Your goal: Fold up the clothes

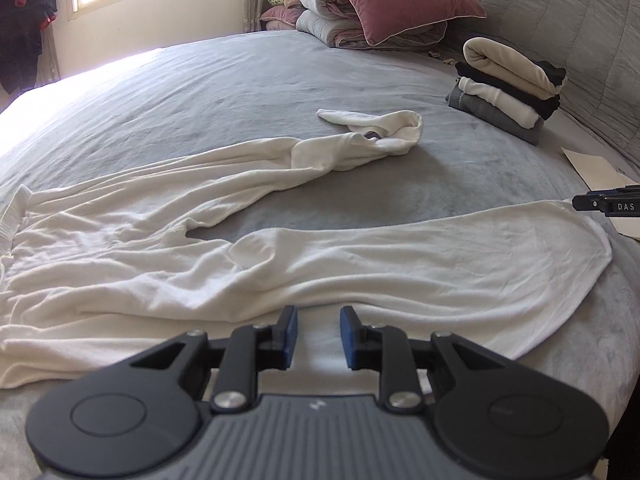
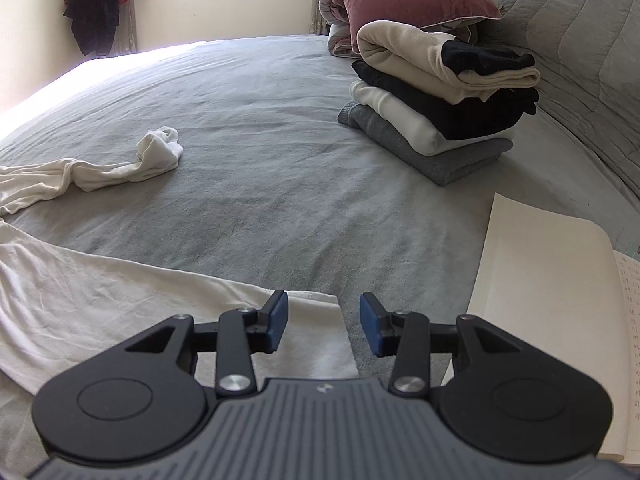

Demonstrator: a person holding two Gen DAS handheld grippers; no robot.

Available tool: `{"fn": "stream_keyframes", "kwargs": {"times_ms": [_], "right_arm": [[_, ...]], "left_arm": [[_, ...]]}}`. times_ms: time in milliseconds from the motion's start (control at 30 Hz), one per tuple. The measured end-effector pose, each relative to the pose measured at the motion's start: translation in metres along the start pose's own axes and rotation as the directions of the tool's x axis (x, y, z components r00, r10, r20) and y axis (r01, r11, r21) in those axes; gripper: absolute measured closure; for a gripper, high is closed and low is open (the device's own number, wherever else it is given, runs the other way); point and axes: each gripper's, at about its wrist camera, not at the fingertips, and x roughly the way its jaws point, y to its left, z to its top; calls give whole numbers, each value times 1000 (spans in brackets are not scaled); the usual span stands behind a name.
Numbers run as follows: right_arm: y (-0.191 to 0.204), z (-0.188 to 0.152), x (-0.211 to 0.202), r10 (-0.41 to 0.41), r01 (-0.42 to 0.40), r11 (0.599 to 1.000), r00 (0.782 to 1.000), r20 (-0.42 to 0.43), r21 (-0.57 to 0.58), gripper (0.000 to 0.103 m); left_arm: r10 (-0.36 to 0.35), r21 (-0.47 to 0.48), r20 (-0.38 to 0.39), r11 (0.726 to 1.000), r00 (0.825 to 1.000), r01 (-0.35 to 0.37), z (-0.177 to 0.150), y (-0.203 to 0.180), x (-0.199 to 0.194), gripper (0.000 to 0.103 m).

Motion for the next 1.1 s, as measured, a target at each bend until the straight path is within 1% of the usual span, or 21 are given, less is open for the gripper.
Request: {"fn": "stream_keyframes", "kwargs": {"times_ms": [67, 167, 200, 233, 300, 333, 367, 467, 500, 567, 600, 667, 700, 733, 767, 800, 833, 867, 933, 1000, 1100], "right_arm": [[-2, -3, 5, 18, -18, 1000, 1000, -4, -5, 59], [-1, -10, 9, 50, -49, 999, 998, 31, -14, 59], [1, -11, 11, 62, -61, 998, 997, 40, -25, 60], [3, -11, 12, 67, -65, 997, 997, 42, -36, 62], [11, -10, 15, 99, -96, 993, 994, 45, -74, 96], [14, -9, 14, 90, -85, 993, 995, 50, -84, 97], [16, -8, 13, 57, -51, 994, 996, 63, -91, 98], [11, -6, 8, -70, 75, 996, 993, 96, -54, 99], [8, -7, 12, -85, 88, 995, 994, 68, -40, 99], [7, -9, 16, -89, 92, 995, 994, 57, -46, 99], [7, -10, 18, -92, 94, 994, 994, 51, -48, 99], [13, -10, 13, -75, 80, 994, 995, 71, -68, 97], [17, -9, 10, -70, 76, 995, 994, 78, -72, 88], [20, -9, 7, -65, 71, 995, 994, 85, -75, 86], [23, -7, 3, -55, 62, 995, 994, 94, -77, 81], [27, -6, -1, -45, 53, 996, 994, 102, -78, 65], [30, -6, -4, -26, 34, 997, 993, 115, -74, 55], [34, -5, -8, -7, 16, 997, 992, 128, -71, 48], [49, -1, -13, 47, -37, 996, 989, 137, -77, 48], [66, 2, -17, 109, -97, 991, 984, 141, -90, 48], [100, 5, -21, 220, -204, 971, 966, 132, -127, 48]], "left_arm": [[3, 10, 8, 1000, 1000, -3, -3, -1, -1, 76], [6, 30, 12, 1000, 1000, -7, -8, -2, -1, 74], [8, 38, 14, 999, 1000, -8, -10, -3, 0, 74], [8, 44, 16, 999, 1000, -9, -11, -3, 0, 74], [6, 48, 21, 999, 1000, -7, -13, -3, -1, 74], [3, 47, 21, 999, 1000, -4, -13, -3, -1, 74], [1, 46, 21, 999, 1000, -2, -13, -2, -1, 74], [-7, 46, 21, 999, 1000, 6, -15, -2, -3, 73], [-9, 50, 22, 999, 1000, 8, -16, -1, -3, 72], [-13, 51, 26, 999, 1000, 12, -18, 1, -6, 70], [-11, 43, 29, 999, 1000, 10, -20, 4, -9, 69], [-6, 24, 35, 1000, 999, 6, -22, 10, -15, 66], [5, 12, 40, 1000, 999, -5, -24, 15, -18, 64], [21, -5, 45, 1000, 999, -21, -26, 21, -22, 64], [38, -23, 50, 999, 998, -37, -28, 28, -26, 63], [52, -40, 52, 998, 997, -50, -29, 34, -28, 63], [70, -65, 52, 996, 996, -67, -31, 42, -31, 63], [92, -95, 48, 992, 995, -87, -34, 51, -34, 63], [136, -155, 37, 979, 990, -129, -38, 70, -38, 63], [189, -204, 15, 962, 982, -182, -43, 89, -41, 63], [253, -253, 3, 936, 967, -244, -47, 112, -46, 63]]}}
